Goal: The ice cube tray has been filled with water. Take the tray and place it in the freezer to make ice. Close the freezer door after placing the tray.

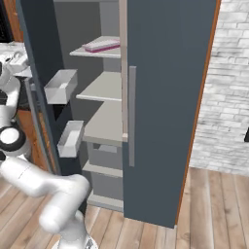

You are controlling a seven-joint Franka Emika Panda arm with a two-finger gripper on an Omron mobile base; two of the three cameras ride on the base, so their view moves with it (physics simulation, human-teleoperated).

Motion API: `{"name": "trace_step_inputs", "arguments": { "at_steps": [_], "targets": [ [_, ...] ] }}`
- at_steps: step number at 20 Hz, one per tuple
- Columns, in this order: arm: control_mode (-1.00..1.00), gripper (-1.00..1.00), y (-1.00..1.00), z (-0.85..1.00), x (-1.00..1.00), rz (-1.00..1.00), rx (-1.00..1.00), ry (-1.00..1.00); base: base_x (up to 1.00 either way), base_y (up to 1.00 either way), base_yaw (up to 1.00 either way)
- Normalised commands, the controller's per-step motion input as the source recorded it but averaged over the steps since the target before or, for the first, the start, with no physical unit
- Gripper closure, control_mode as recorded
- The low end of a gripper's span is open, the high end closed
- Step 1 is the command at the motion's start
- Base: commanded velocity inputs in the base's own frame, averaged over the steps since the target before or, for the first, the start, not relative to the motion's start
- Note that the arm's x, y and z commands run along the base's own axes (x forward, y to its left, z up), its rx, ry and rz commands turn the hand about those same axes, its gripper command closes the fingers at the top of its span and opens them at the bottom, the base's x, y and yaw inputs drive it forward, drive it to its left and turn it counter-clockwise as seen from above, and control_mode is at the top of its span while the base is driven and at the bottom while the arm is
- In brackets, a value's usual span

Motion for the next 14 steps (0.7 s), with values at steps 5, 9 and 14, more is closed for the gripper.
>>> {"name": "trace_step_inputs", "arguments": {
  "at_steps": [5, 9, 14],
  "targets": [
    [-1.0, -1.0, -1.0, 0.02, 0.0, -0.03, 0.0, 0.0, 0.0, 0.0, 0.0],
    [-1.0, -1.0, -1.0, 0.0, 0.05, 0.01, 0.01, 0.0, 0.0, 0.0, 0.0],
    [-1.0, -1.0, -1.0, 0.0, 0.2, 0.17, 0.07, 0.0, 0.0, 0.0, 0.0]
  ]
}}
